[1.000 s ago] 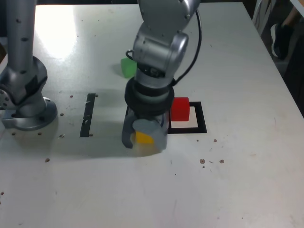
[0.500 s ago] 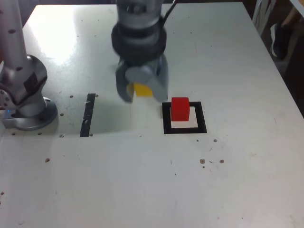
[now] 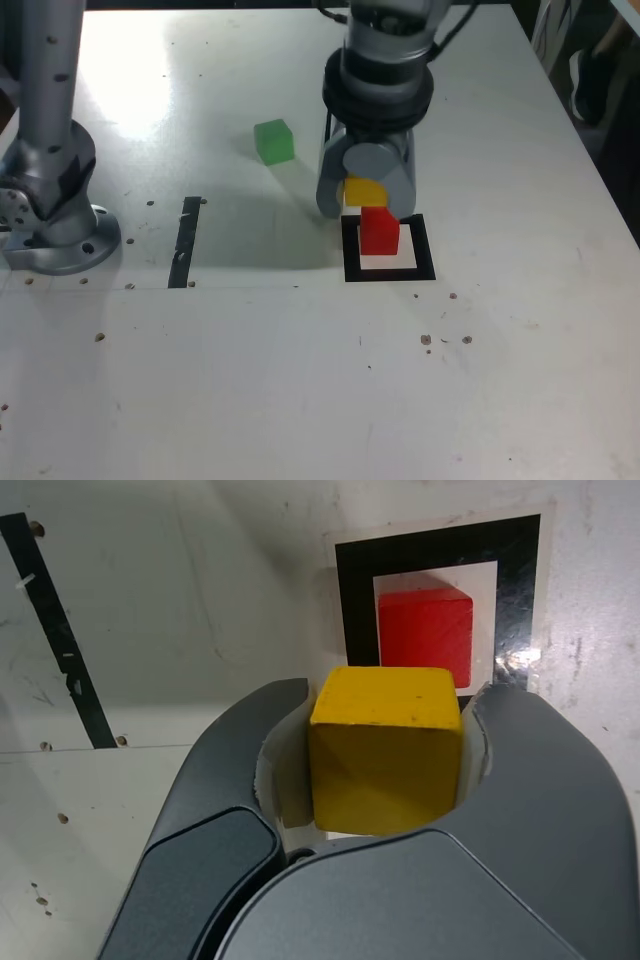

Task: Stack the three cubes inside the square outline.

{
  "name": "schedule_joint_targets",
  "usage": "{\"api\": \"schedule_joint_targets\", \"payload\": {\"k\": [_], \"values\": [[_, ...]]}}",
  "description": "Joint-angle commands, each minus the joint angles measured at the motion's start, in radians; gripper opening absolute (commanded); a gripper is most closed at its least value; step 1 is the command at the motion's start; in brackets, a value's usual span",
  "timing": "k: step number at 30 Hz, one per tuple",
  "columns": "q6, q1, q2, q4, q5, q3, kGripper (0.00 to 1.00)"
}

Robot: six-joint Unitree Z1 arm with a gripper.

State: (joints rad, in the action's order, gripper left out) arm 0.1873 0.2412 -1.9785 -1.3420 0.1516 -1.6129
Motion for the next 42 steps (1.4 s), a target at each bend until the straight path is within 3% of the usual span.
{"api": "schedule_joint_targets", "payload": {"k": [1, 11, 33, 42], "values": [[-0.005, -0.002, -0.009, 0.005, -0.006, -0.005, 0.17], [-0.056, -0.043, -0.051, 0.067, -0.059, 0.029, 0.18], [-0.085, -0.073, -0.070, 0.098, -0.055, 0.045, 0.21], [-0.088, -0.073, -0.076, 0.097, -0.051, 0.037, 0.34]]}}
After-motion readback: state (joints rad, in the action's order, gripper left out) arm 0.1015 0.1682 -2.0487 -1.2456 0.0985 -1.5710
